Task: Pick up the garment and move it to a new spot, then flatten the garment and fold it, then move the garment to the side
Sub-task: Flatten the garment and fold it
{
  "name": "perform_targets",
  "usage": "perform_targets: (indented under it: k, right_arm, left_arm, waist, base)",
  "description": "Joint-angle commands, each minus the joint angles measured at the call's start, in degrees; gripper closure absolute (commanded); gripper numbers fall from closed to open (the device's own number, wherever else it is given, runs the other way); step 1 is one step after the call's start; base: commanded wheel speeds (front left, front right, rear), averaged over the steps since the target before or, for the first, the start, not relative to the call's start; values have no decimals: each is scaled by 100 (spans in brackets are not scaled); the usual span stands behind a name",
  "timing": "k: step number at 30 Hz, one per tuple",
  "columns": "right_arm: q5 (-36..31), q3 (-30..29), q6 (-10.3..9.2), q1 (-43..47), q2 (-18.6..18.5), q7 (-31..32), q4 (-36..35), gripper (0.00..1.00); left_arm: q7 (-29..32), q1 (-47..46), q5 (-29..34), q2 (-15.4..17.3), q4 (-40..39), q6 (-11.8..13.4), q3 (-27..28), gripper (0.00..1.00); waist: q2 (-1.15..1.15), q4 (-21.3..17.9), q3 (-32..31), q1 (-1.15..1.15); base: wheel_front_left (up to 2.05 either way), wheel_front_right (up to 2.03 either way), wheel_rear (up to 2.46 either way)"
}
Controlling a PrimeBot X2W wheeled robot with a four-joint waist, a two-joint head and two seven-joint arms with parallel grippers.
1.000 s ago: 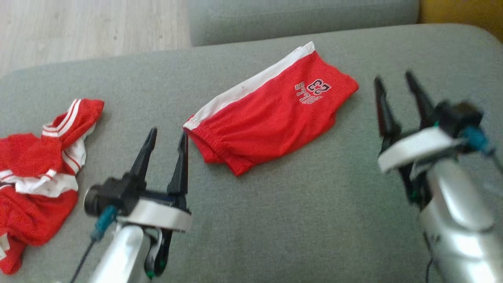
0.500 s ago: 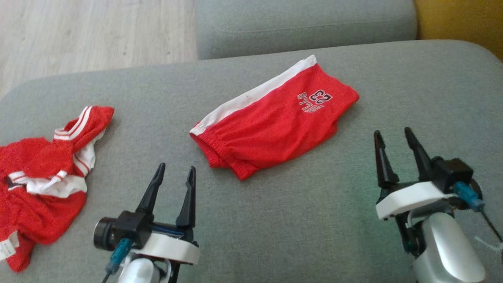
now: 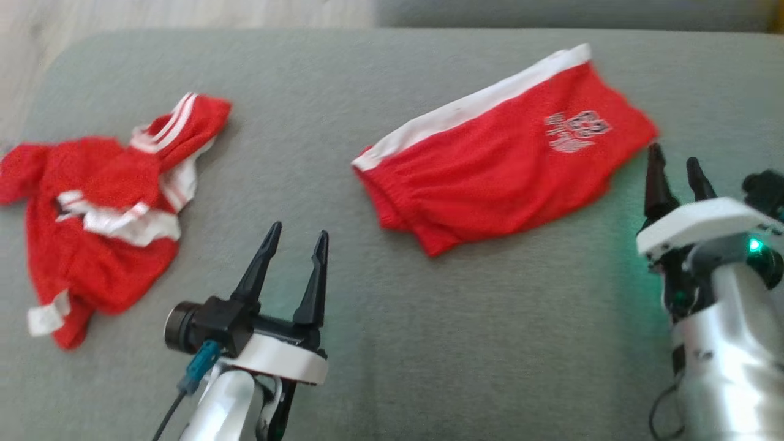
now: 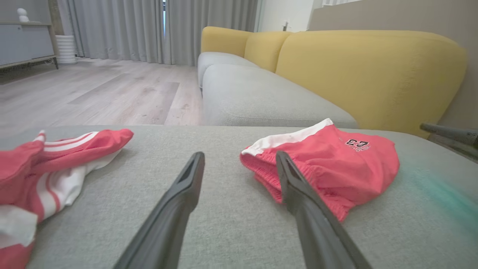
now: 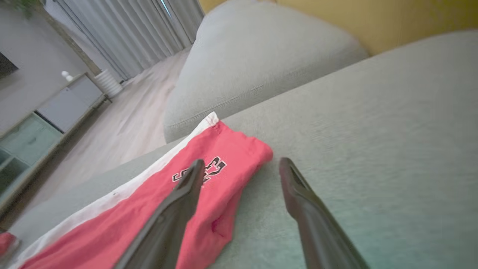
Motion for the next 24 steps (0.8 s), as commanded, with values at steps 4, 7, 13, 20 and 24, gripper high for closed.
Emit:
perform_targets:
  k: [4, 7, 13, 20, 24]
  right_arm:
    - [590, -402, -4, -831, 54, 424, 726, 0]
    - [636, -795, -4, -1222, 12, 655, 1343, 0]
    - [189, -1403, -4, -1818, -366, 871, 2511, 0]
    - [-515, -1741, -4, -2337, -721, 1130, 3458, 0]
    - [-857, -1803, -4, -2516, -786, 1298, 3618, 0]
  left_arm:
    - [-29, -356, 32, -13, -115, -66, 88, 0]
    - [-29, -429, 24, -20, -102, -84, 36, 0]
    - [-29, -541, -143, -26, -149, -68, -147, 0]
    - [-29, -623, -340, -27, -213, 32, -317, 0]
    - [-29, -641, -383, -27, -230, 67, -349, 0]
  waist:
    - [0, 573, 439, -1]
    - [0, 744, 539, -1]
    - [0, 1017, 670, -1]
    - [0, 1191, 811, -1]
    - [0, 1219, 875, -1]
  base:
    - [0, 0, 0]
    - [0, 0, 0]
    - [0, 0, 0]
    - [0, 0, 0]
    - [0, 0, 0]
